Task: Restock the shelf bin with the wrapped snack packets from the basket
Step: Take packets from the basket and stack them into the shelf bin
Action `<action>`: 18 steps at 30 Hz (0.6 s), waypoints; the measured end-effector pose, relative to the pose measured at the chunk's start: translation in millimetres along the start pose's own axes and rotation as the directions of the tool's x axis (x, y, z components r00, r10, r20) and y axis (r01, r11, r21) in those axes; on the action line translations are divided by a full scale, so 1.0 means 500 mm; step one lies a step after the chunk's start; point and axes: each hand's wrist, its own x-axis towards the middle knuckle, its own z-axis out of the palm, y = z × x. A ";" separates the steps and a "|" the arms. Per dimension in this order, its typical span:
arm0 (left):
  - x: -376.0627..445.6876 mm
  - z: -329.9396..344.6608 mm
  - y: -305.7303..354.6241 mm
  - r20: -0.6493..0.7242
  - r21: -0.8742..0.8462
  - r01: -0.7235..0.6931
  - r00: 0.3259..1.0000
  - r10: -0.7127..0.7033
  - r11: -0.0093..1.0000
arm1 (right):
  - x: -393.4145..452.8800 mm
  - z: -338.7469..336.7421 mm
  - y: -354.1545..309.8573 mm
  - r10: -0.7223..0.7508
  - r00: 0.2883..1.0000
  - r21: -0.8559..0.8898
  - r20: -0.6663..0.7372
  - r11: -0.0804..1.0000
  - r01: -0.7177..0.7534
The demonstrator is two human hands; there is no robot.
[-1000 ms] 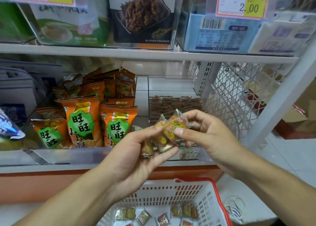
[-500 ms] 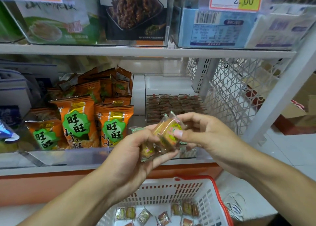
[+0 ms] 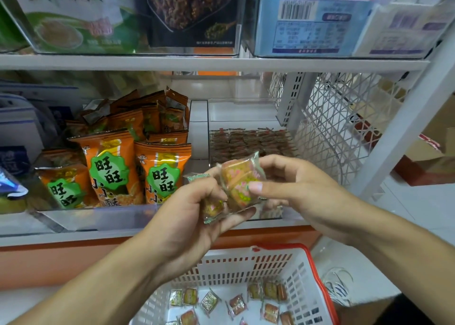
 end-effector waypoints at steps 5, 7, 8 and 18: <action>0.004 -0.009 0.006 -0.089 -0.093 -0.059 0.995 0.051 0.994 | 0.010 -0.033 -0.025 0.000 0.990 0.353 -0.143 0.934 0.051; 0.005 -0.012 0.008 -0.121 -0.094 -0.090 0.990 0.078 0.991 | 0.009 -0.037 -0.022 0.042 0.991 0.401 -0.127 0.916 0.013; 0.005 -0.012 0.009 -0.136 -0.086 -0.103 0.987 0.091 0.991 | 0.008 -0.032 -0.014 0.074 0.992 0.412 -0.102 0.911 -0.026; 0.006 -0.021 0.008 -0.046 -0.013 -0.046 0.998 0.046 0.999 | -0.001 0.003 -0.001 0.019 0.999 0.029 0.035 0.999 -0.020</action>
